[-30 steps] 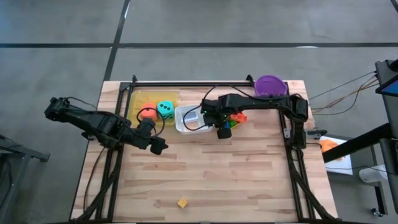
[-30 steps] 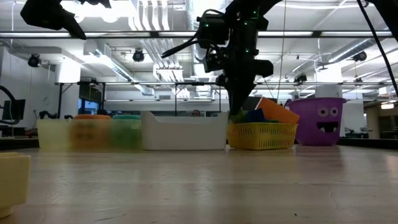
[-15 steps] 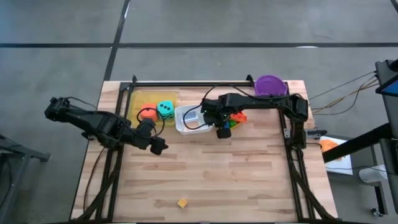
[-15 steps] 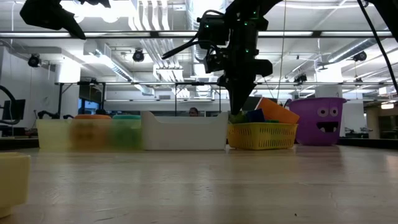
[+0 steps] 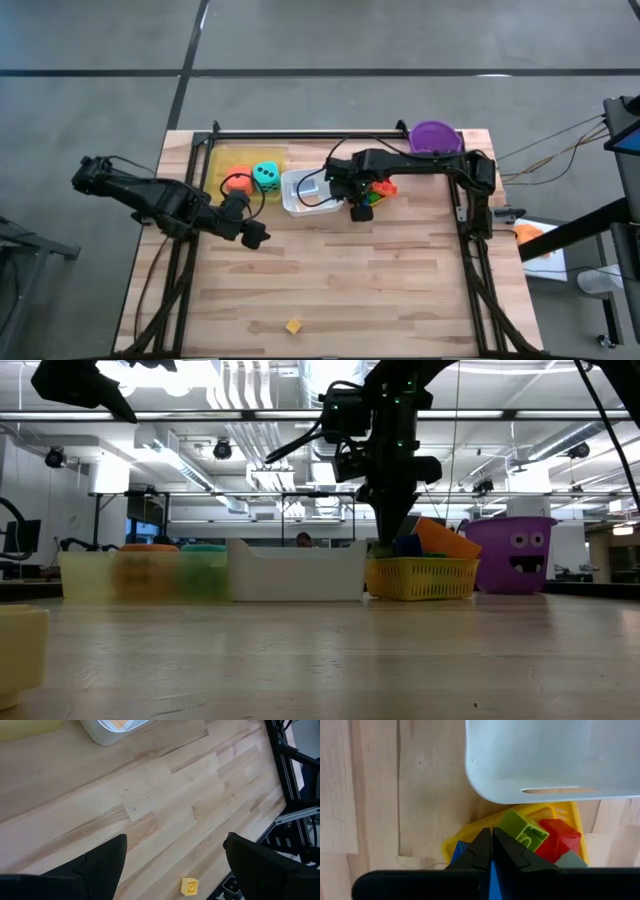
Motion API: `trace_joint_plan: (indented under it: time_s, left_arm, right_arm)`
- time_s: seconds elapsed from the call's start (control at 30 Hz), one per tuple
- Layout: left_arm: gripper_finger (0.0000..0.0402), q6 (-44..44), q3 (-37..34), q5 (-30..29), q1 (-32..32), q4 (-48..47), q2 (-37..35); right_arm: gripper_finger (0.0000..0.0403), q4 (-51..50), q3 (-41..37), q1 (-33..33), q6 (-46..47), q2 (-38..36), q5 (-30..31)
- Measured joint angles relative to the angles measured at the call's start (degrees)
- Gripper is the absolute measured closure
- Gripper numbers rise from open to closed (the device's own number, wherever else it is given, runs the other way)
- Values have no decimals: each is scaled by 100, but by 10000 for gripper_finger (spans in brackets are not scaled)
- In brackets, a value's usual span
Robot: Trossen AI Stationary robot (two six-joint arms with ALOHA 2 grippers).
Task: Pick & Place Toys
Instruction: Put the green game piece into the yellow bin, then put the light yellow game piece into the yellow bin
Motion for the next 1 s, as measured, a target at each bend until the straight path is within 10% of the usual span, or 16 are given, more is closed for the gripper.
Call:
trace_joint_plan:
  time_s: [1.0]
  left_arm:
    - [72, 116, 1, 214, 2, -1, 0]
  right_arm:
    - [391, -101, 125, 36, 445, -626, -147]
